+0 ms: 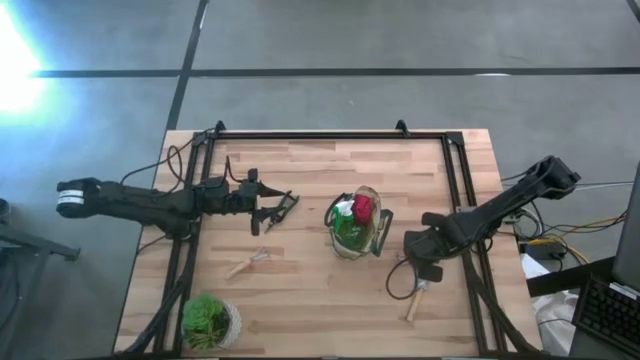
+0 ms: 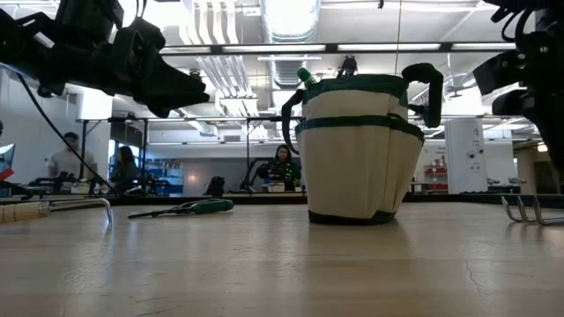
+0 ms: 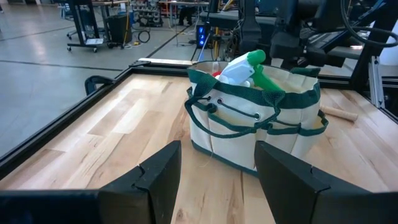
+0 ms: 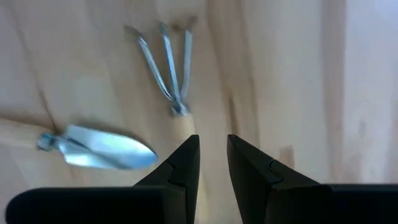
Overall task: Pick & Place Garden tools in Gardening bag
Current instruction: Put the right hand rake into the pocket of the gardening bag
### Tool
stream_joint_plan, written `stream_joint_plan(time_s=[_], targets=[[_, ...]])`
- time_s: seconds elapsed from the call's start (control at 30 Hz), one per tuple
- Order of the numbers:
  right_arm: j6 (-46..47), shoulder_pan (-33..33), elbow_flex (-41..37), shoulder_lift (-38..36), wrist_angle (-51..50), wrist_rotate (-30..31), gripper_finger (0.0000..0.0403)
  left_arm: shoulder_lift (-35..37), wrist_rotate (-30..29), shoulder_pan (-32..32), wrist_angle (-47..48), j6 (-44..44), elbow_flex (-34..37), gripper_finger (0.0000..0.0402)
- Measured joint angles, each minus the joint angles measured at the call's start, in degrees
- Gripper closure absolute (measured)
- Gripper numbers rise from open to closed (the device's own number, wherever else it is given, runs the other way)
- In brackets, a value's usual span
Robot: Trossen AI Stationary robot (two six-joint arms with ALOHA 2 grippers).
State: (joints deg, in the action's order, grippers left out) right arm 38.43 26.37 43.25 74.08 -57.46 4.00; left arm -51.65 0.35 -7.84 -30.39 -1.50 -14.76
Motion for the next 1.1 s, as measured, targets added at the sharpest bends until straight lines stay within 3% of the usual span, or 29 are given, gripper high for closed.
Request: stream_joint_plan(time_s=[1.1], targets=[[0.52,-0.02,-12.46,-0.66,21.07,-5.82,0.0324,0.02,0.01,0.0,0.04,-0.01,0.02,0.0195]])
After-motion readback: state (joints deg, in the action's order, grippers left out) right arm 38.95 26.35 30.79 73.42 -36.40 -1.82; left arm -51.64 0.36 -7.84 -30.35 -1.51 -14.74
